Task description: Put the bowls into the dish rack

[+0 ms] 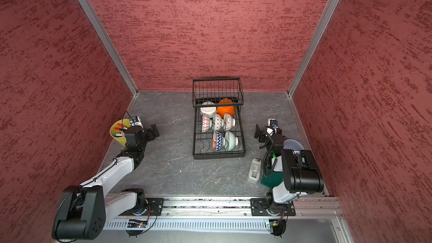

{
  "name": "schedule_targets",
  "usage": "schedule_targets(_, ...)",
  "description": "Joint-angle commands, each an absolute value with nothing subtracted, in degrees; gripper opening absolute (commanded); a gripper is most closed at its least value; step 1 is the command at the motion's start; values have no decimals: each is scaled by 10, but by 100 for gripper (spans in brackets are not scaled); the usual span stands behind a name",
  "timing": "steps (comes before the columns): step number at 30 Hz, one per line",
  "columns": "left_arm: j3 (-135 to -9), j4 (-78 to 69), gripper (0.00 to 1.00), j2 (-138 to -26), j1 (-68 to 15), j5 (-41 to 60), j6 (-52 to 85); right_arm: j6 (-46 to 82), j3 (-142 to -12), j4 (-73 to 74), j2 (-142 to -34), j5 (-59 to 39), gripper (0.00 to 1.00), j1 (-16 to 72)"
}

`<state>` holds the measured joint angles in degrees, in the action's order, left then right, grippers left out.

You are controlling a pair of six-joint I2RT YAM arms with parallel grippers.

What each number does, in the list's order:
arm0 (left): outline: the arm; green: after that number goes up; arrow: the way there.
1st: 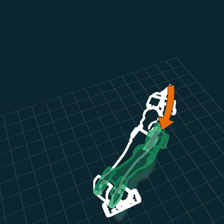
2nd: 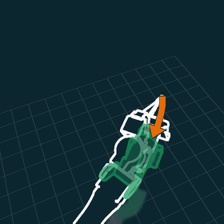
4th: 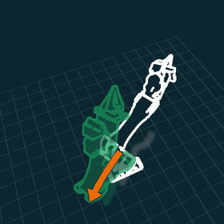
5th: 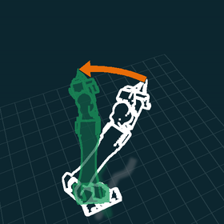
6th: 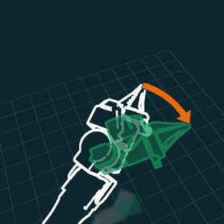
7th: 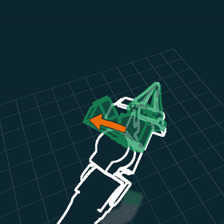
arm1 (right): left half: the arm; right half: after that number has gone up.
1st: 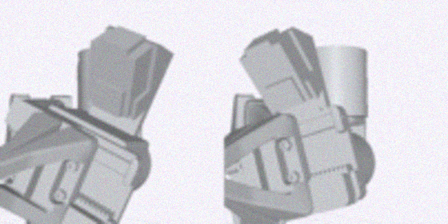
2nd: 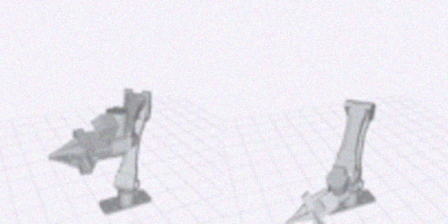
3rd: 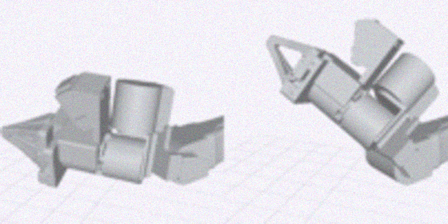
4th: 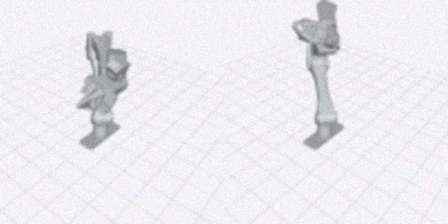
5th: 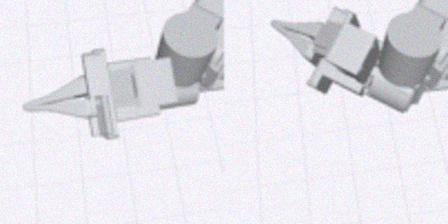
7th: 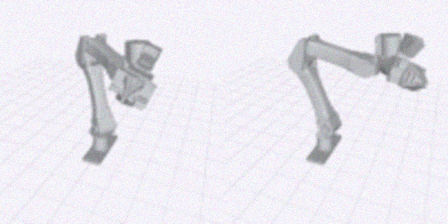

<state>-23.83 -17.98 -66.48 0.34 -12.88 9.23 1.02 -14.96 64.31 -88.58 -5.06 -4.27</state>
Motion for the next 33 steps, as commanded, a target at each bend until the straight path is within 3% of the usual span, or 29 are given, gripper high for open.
schedule_targets(1,-219,-319,99,-702,15,-94,60,4,-153,678,-886,-61,99,-44)
schedule_targets(13,-198,-545,100,-876,22,-53,30,18,-162,660,-886,-19,99,-44)
schedule_targets(33,-205,-534,99,-879,6,-72,18,20,-164,657,-887,-11,99,-44)
